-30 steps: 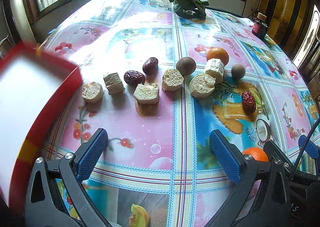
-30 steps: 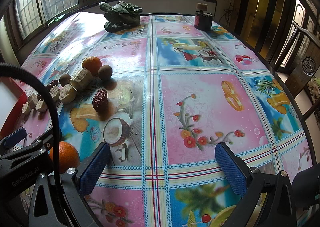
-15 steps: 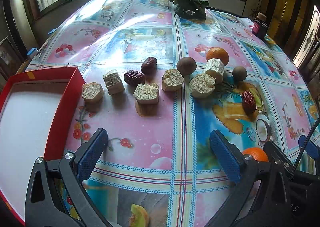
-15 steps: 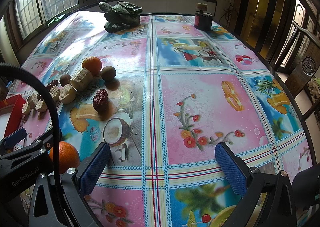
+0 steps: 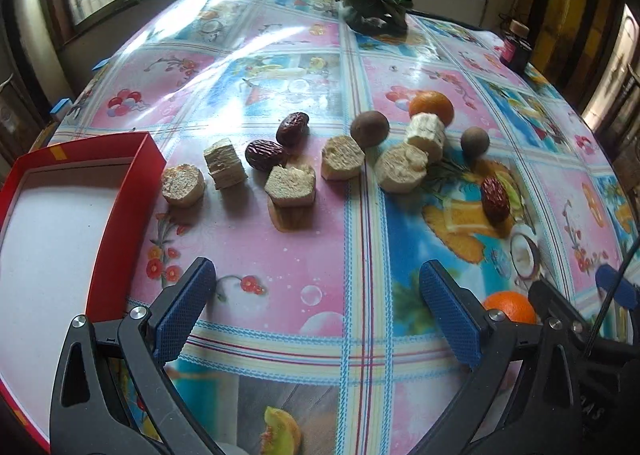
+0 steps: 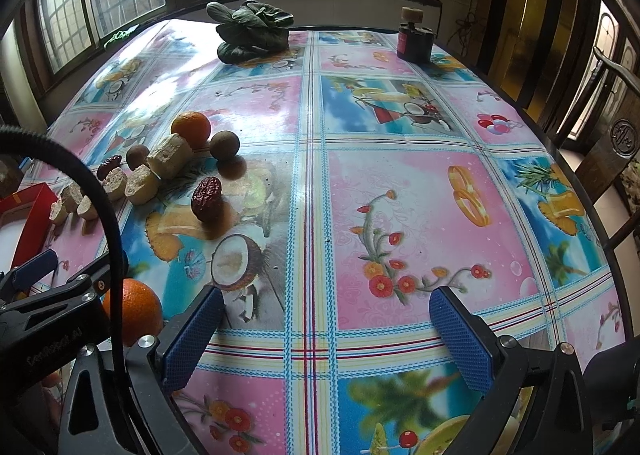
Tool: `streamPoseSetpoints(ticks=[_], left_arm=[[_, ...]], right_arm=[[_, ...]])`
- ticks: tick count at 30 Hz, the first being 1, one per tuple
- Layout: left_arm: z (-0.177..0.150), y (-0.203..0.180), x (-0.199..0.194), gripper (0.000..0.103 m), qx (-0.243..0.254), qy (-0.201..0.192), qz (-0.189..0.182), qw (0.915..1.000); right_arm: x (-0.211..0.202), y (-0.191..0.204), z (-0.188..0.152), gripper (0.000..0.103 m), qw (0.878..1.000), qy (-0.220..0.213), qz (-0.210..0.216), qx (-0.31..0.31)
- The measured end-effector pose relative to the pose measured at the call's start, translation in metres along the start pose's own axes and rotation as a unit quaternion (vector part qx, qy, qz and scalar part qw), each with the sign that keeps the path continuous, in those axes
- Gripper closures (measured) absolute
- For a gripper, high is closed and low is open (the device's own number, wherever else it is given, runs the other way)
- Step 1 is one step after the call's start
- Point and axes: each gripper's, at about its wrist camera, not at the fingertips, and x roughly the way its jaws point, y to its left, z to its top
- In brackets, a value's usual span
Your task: Organize fruits
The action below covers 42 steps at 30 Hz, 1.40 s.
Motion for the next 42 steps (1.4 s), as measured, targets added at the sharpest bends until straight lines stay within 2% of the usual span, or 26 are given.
streamPoseSetpoints(ticks=[4, 6, 9, 13, 15, 17, 19, 25, 34, 38, 39, 40, 42], left_arm=[[0.001, 0.001, -0.002, 0.000, 0.026, 0.020, -0.019, 0.9993], [0.001, -0.002, -0.003, 0.000, 0.042, 0.010, -0.020, 0.9989], [-0.004, -0.001, -0.006, 0.001, 0.045, 0.011, -0.040, 0.9981], [-0.016, 0.009, -0.020, 0.001, 0.022, 0.022, -0.085, 0.9959], [-0.022, 0.011, -0.031, 0.001, 0.024, 0.016, -0.101, 0.9944], [-0.026, 0.006, -0.039, 0.001, 0.041, 0.011, -0.102, 0.9939], [-0.029, 0.002, -0.047, 0.001, 0.056, 0.012, -0.110, 0.9923], [-0.029, -0.024, -0.053, 0.001, 0.111, 0.003, -0.118, 0.9869], [-0.020, -0.041, -0.041, 0.006, 0.130, 0.008, -0.125, 0.9835], [-0.018, -0.046, -0.035, 0.014, 0.137, 0.014, -0.128, 0.9822], [-0.018, -0.047, -0.034, 0.020, 0.138, 0.013, -0.130, 0.9818], [-0.018, -0.048, -0.033, 0.032, 0.141, 0.015, -0.133, 0.9809], [-0.019, -0.048, -0.028, 0.042, 0.144, 0.027, -0.151, 0.9776]], right_arm=[[-0.007, -0.001, 0.000, 0.003, 1.000, -0.005, 0.018, 0.001], [-0.013, -0.001, -0.001, 0.003, 1.000, -0.013, 0.021, -0.002], [-0.020, 0.000, -0.001, 0.003, 1.000, -0.020, 0.020, -0.011], [-0.029, -0.004, -0.004, 0.003, 0.999, -0.030, 0.017, -0.021], [-0.035, -0.009, -0.005, 0.007, 0.999, -0.038, 0.017, -0.019], [-0.038, -0.013, -0.005, 0.015, 0.999, -0.038, 0.028, -0.019], [-0.039, -0.013, -0.005, 0.018, 0.999, -0.029, 0.034, -0.026], [-0.049, -0.017, -0.011, 0.018, 0.999, -0.036, 0.021, -0.031], [-0.059, -0.030, -0.024, 0.019, 0.999, -0.025, 0.037, -0.030], [-0.066, -0.031, -0.033, 0.024, 0.997, -0.020, 0.064, -0.035], [-0.069, -0.030, -0.035, 0.025, 0.997, -0.018, 0.071, -0.039], [-0.071, -0.030, -0.038, 0.026, 0.996, -0.016, 0.080, -0.043], [-0.075, -0.027, -0.043, 0.034, 0.994, -0.012, 0.095, -0.056]])
